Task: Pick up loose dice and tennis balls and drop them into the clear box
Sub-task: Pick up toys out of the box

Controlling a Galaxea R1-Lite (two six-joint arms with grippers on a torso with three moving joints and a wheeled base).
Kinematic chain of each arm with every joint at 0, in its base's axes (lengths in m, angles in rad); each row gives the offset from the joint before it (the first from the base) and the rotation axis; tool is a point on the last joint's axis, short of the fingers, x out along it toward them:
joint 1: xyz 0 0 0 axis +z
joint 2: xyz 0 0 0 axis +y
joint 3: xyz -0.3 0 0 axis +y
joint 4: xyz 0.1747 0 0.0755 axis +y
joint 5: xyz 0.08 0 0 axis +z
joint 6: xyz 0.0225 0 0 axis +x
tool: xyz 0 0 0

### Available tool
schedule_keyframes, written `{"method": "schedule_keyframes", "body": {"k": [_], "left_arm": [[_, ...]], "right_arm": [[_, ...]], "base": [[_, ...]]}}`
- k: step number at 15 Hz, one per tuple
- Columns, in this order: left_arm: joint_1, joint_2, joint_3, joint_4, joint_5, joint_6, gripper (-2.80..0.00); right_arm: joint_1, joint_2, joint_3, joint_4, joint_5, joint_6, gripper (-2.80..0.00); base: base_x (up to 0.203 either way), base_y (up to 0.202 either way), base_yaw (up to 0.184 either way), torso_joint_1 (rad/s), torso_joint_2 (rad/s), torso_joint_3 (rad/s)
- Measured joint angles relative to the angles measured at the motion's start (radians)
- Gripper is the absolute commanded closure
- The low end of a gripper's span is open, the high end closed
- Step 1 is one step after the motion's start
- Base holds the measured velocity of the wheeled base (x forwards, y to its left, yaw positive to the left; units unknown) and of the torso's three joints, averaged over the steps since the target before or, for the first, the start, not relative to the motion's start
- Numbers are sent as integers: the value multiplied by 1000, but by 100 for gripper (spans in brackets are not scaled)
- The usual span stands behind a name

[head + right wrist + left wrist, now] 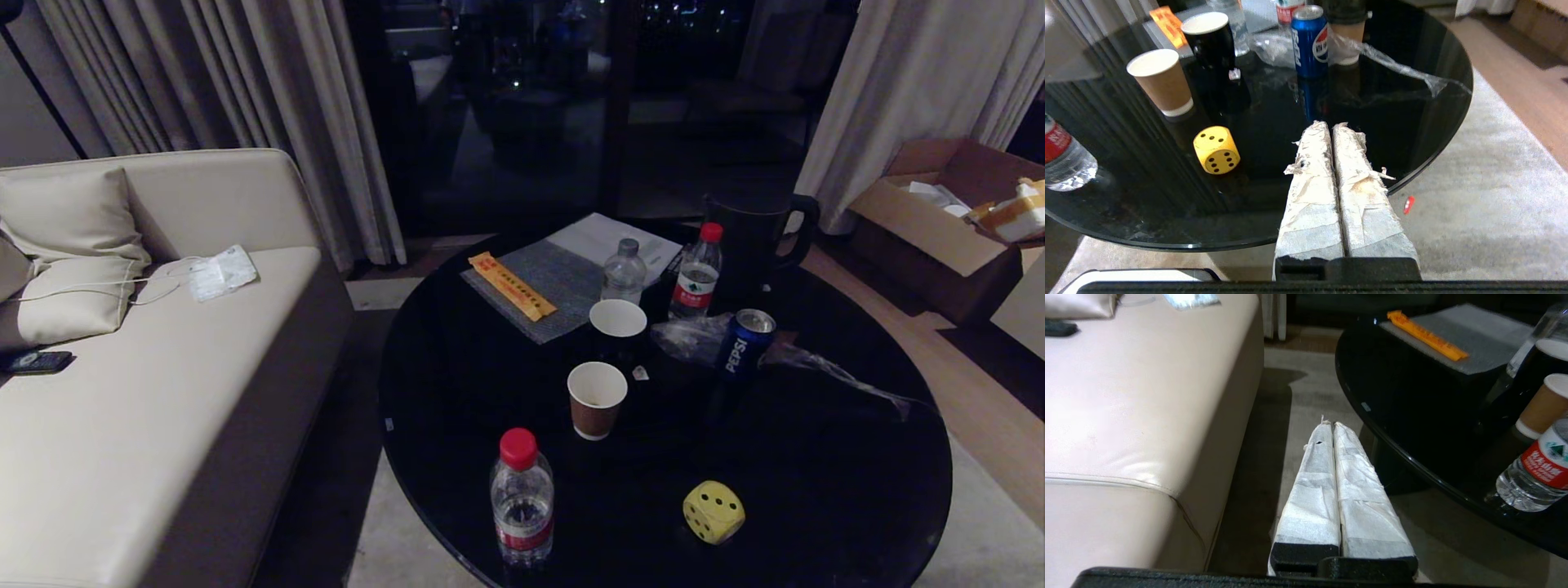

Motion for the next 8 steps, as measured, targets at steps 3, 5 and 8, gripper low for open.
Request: {"method": "schedule_keyframes", "body": {"k": [3,5,8], "left_arm": [[0,0,0,0,-1,3,0],[0,0,0,0,-6,9,0],[0,0,0,-1,3,-17,0]], "right_arm": [[0,0,0,0,0,0,0],[0,0,0,0,-1,-1,0],[0,1,-2,3,-1,3,0]], "base": [[0,0,0,2,1,-161],[0,0,0,3,2,-33],[0,0,0,1,3,-9]]}}
